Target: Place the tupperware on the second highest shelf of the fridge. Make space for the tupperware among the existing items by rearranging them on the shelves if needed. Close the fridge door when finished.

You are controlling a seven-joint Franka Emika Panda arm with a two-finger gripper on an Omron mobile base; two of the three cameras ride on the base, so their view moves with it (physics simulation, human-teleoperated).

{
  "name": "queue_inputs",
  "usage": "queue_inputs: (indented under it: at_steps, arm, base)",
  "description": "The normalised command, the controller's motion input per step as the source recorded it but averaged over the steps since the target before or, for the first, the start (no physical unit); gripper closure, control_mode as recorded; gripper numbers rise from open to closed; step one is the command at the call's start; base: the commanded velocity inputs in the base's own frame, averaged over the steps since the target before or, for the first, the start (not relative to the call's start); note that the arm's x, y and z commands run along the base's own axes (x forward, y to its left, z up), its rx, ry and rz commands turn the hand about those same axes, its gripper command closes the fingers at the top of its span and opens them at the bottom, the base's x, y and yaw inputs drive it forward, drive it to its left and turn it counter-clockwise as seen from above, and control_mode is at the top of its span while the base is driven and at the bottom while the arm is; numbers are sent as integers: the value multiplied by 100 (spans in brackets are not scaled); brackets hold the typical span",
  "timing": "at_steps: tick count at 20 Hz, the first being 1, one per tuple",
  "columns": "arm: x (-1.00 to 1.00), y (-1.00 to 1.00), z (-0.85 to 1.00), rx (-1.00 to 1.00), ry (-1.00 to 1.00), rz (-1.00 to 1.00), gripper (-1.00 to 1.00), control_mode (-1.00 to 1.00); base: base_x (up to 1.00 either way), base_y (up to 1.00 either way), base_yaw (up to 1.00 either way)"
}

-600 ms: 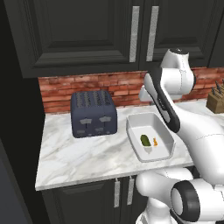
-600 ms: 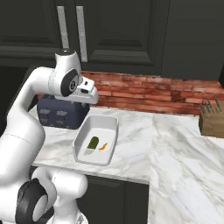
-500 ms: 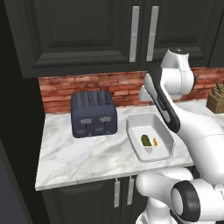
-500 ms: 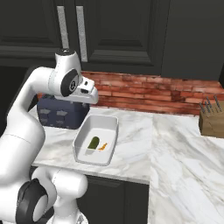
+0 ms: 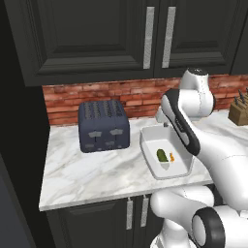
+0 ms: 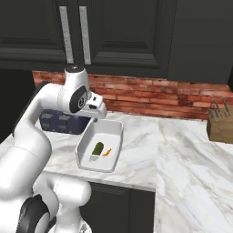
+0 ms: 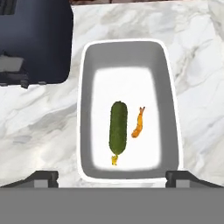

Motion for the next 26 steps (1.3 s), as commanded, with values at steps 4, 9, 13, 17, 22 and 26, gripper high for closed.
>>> queue_inputs:
  at_steps: [4, 9, 13, 17, 22, 26]
  arm:
    - [-13, -46, -40, 0, 6, 0, -100, -100]
    - [-12, -51, -34, 0, 9, 0, -100, -100]
    - [-9, -58, -34, 0, 16, 0, -100, -100]
    - [0, -50, -39, 0, 15, 1, -100, -100]
    - [17, -19, -35, 0, 4, 5, -100, -100]
    - [25, -8, -43, 0, 0, 8, -100, -100]
  base:
    - [0, 0, 0]
    - [0, 0, 0]
    - [0, 0, 0]
    - [0, 0, 0]
    - [0, 0, 0]
    - [0, 0, 0]
